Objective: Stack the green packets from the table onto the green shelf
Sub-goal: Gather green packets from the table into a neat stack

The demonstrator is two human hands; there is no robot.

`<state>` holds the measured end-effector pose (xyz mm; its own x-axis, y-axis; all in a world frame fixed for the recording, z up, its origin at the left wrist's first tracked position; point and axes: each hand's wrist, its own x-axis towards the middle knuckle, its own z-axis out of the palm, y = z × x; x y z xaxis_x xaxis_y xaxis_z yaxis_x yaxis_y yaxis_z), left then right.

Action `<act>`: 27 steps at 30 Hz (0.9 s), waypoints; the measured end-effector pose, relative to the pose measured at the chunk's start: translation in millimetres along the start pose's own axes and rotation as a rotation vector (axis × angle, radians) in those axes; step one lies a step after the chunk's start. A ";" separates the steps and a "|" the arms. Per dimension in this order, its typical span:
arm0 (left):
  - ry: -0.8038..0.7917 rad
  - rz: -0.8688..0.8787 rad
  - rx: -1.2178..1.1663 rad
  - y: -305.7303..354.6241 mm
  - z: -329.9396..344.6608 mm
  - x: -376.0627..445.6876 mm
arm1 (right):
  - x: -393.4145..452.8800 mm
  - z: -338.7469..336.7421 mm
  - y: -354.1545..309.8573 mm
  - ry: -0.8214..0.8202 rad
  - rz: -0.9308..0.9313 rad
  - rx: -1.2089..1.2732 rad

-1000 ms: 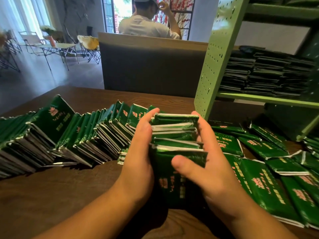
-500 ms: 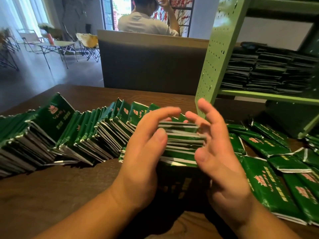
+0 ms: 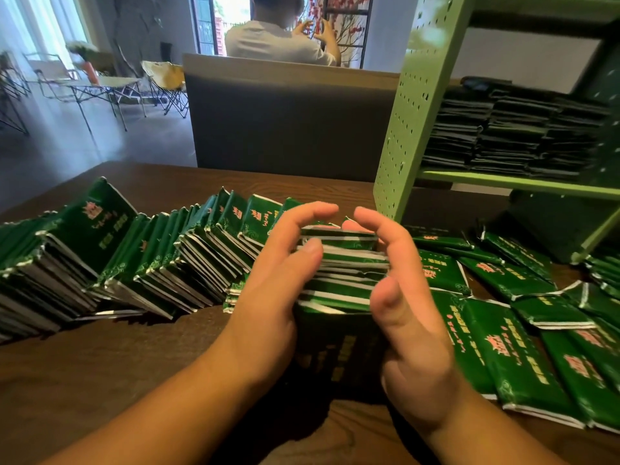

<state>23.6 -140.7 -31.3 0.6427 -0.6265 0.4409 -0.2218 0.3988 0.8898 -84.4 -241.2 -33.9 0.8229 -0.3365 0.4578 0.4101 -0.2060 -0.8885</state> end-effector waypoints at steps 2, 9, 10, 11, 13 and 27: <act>0.043 -0.061 -0.074 2.8 4.6 -6.6 | 2.3 -5.3 -4.3 -0.023 0.040 -0.008; 0.231 -0.176 -0.044 7.0 3.8 16.1 | 10.5 -14.7 -16.8 -0.204 0.062 -0.346; 0.185 -0.165 -0.093 4.8 -1.1 15.5 | 11.3 -15.1 -16.9 -0.171 0.047 -0.365; 0.149 -0.182 -0.144 5.7 -2.7 14.0 | 12.5 -15.5 -17.3 -0.142 0.031 -0.360; 0.049 -0.216 -0.071 6.8 -1.6 11.6 | 14.8 -18.2 -17.1 -0.085 0.017 -0.315; -0.100 0.066 0.344 7.2 7.5 -9.3 | 25.7 -26.6 -10.9 0.143 0.022 0.045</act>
<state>10.6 -137.0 -28.2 0.5476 -0.6765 0.4925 -0.5048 0.2024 0.8392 -78.1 -272.0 -11.6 0.7685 -0.4689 0.4353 0.4125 -0.1570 -0.8973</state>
